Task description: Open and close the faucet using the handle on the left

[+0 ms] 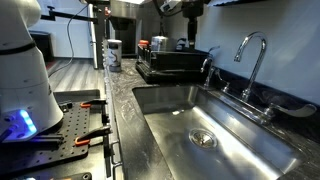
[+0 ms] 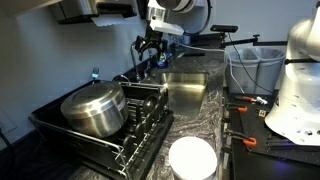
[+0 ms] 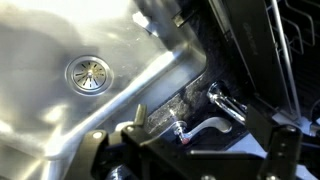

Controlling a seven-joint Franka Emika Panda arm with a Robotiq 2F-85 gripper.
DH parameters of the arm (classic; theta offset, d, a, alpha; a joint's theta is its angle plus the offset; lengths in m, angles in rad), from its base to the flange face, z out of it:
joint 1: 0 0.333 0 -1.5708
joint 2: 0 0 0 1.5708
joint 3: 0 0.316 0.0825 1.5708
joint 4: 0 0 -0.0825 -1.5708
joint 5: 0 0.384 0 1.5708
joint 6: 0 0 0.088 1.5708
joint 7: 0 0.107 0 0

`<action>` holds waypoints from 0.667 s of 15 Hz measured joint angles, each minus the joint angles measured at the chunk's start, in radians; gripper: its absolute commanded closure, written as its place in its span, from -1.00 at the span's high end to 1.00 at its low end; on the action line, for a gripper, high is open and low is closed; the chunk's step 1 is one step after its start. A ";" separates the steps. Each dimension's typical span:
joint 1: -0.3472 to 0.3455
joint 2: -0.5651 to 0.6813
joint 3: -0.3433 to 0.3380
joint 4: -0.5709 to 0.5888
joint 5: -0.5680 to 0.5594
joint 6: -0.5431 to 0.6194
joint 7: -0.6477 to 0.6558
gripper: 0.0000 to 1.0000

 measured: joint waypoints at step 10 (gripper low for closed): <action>-0.013 0.073 -0.004 0.038 0.006 0.012 0.161 1.00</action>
